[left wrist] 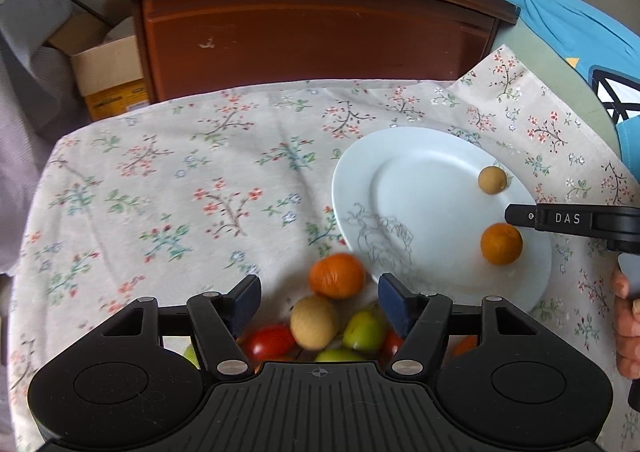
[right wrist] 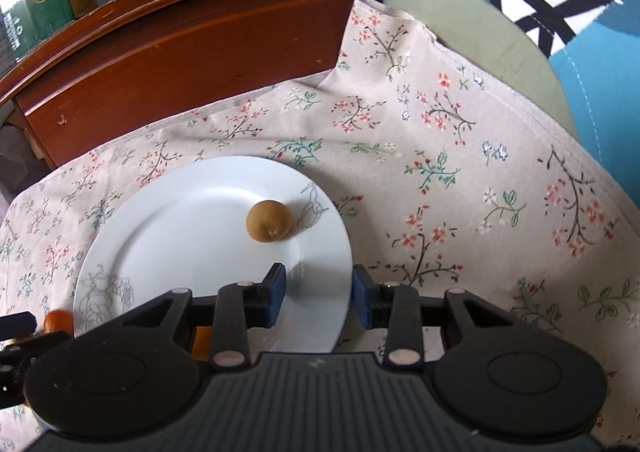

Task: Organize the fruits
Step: 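Move both open tools back toward the fruit cluster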

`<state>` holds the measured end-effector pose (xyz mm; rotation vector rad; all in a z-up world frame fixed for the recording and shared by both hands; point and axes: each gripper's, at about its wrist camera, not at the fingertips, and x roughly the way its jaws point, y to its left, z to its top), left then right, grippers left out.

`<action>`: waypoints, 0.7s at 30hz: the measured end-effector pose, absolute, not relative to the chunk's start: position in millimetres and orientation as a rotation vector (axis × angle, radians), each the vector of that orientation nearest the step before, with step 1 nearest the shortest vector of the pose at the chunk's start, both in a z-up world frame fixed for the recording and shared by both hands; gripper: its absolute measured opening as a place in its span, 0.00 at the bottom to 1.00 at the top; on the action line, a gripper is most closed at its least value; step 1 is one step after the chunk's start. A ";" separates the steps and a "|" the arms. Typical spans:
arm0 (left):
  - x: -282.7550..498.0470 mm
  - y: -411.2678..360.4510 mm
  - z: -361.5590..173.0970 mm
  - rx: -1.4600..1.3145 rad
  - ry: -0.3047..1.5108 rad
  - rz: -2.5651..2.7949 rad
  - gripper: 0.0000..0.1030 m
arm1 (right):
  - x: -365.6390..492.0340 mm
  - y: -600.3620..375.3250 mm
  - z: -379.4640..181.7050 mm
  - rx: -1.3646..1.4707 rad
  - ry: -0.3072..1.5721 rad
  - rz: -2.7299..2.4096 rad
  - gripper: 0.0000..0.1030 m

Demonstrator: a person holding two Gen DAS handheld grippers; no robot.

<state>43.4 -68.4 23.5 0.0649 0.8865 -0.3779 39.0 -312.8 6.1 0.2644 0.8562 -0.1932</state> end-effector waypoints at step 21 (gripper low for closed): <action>-28.3 -33.8 36.0 0.036 0.922 -0.322 0.73 | -33.1 -281.8 42.2 0.385 0.838 -0.142 0.38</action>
